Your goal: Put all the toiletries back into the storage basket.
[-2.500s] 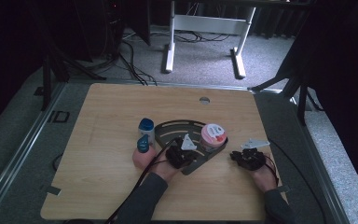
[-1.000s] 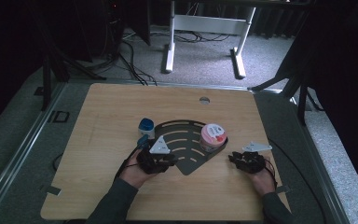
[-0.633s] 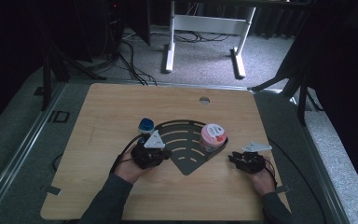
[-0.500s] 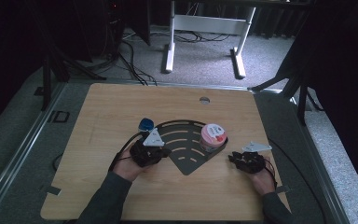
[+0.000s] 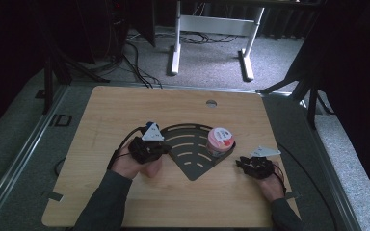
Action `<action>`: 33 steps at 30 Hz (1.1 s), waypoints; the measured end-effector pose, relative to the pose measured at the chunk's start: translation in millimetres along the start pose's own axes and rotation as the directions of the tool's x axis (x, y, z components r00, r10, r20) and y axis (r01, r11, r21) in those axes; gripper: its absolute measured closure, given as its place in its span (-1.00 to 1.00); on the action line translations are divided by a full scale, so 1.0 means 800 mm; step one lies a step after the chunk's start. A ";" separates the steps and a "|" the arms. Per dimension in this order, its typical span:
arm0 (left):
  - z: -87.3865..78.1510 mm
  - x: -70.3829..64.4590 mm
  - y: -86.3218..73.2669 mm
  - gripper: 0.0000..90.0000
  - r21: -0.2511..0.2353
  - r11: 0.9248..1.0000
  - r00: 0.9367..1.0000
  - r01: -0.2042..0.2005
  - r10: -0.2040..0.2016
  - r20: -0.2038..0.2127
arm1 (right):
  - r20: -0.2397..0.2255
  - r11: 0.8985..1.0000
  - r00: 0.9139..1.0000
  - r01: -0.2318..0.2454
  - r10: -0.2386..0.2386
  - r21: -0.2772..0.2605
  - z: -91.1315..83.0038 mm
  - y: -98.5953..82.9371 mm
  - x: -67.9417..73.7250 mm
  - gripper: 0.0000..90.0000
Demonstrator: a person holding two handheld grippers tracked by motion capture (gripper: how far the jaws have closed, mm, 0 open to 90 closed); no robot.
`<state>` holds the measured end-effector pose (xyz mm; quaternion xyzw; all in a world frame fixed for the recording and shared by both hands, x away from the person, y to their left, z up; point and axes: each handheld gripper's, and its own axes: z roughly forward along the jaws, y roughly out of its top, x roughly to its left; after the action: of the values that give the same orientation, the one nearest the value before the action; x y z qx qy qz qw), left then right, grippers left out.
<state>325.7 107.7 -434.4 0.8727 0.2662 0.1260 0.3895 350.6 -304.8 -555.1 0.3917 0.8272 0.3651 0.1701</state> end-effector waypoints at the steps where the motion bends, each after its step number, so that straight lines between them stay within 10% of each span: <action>1: -0.001 0.002 0.000 1.00 0.001 1.000 1.000 0.003 -0.003 -0.004 | 0.000 1.000 1.000 0.000 0.000 0.000 0.000 0.000 0.000 0.55; 33: -0.020 0.037 -0.004 1.00 0.031 0.999 0.994 0.035 -0.032 -0.102 | 0.001 1.000 1.000 0.003 -0.003 0.000 0.000 0.000 0.000 0.55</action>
<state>342.1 135.6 -425.7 0.8669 0.3023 0.1590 0.3631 350.6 -304.5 -555.2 0.3908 0.8277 0.3646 0.1709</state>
